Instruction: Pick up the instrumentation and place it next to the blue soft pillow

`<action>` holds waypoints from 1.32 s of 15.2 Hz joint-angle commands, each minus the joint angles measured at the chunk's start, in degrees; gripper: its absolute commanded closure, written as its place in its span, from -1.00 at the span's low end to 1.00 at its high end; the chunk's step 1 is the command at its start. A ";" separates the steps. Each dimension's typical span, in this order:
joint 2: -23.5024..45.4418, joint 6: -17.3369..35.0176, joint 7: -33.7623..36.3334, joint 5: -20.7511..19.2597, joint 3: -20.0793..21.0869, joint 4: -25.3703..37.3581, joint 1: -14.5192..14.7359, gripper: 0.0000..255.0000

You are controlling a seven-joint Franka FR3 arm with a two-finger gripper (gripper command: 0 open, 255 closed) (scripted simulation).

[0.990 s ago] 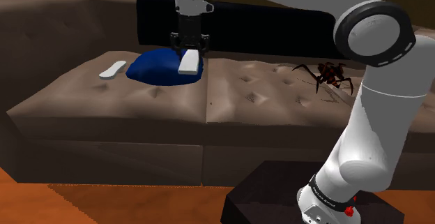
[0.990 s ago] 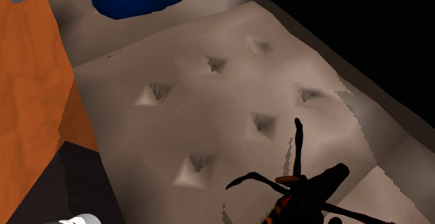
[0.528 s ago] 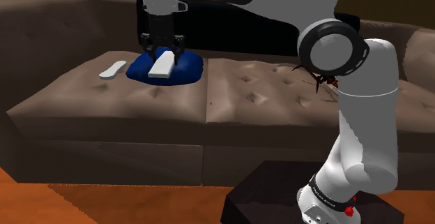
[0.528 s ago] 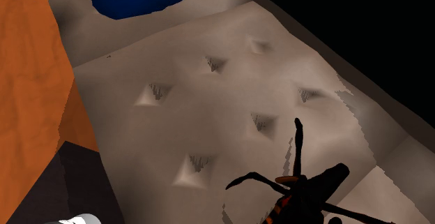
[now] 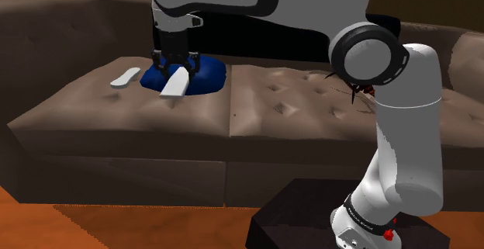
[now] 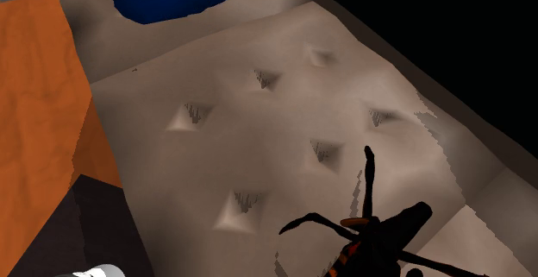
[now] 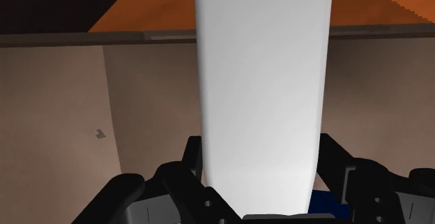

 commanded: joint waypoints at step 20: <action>-1.37 17.05 0.56 0.04 -0.18 -18.39 -1.11 1.00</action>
